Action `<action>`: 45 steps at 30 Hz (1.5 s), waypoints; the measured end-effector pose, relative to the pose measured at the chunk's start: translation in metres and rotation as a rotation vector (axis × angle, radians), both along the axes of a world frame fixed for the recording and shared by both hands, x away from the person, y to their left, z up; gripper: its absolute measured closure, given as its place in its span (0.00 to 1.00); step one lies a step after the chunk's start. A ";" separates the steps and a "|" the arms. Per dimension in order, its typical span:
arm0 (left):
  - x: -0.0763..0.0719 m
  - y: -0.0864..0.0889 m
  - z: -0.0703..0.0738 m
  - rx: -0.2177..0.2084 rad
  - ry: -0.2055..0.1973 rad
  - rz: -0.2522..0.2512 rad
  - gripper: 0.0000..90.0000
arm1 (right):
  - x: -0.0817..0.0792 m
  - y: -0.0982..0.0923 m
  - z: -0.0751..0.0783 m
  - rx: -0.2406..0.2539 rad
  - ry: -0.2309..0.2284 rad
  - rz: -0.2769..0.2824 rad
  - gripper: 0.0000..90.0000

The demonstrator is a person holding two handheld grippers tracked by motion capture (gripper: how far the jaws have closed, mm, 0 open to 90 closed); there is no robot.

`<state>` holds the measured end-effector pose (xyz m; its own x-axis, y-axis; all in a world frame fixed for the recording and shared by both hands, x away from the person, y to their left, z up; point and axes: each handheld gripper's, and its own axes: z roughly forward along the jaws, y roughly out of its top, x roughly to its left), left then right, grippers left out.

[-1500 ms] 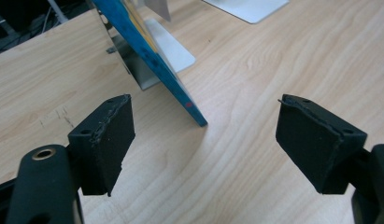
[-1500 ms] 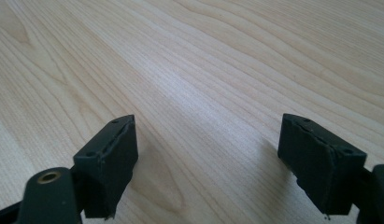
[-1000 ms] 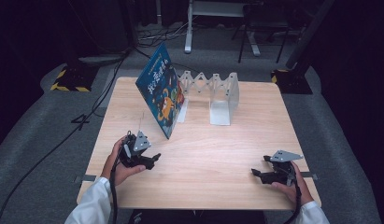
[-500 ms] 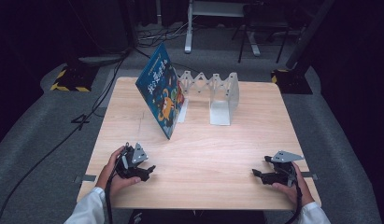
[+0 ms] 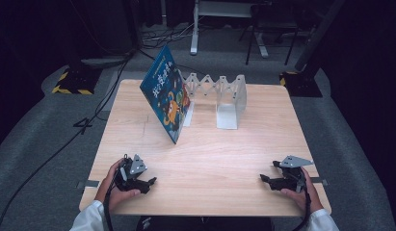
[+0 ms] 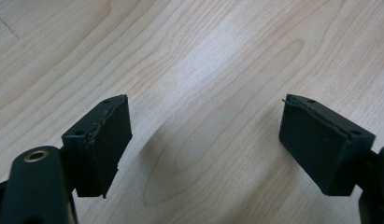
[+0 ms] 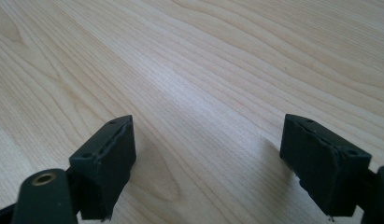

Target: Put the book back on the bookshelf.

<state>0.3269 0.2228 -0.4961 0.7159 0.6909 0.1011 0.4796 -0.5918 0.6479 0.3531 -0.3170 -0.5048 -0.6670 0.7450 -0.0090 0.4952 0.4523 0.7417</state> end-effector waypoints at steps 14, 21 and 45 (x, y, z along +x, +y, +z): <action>-0.008 0.028 -0.009 -0.113 0.037 0.053 0.18 | -0.002 0.000 0.000 -0.008 -0.011 -0.007 0.21; -0.009 0.028 -0.009 -0.120 0.042 0.058 0.18 | -0.001 0.000 0.000 -0.006 -0.008 -0.006 0.21; -0.009 0.028 -0.009 -0.121 0.042 0.058 0.18 | -0.001 0.000 0.000 -0.003 -0.001 -0.007 0.21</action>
<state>0.3178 0.2505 -0.5053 0.6764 0.7364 -0.0148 0.5388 -0.4810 0.6917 0.3523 -0.3174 -0.5048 -0.6620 0.7494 -0.0124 0.4972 0.4515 0.7409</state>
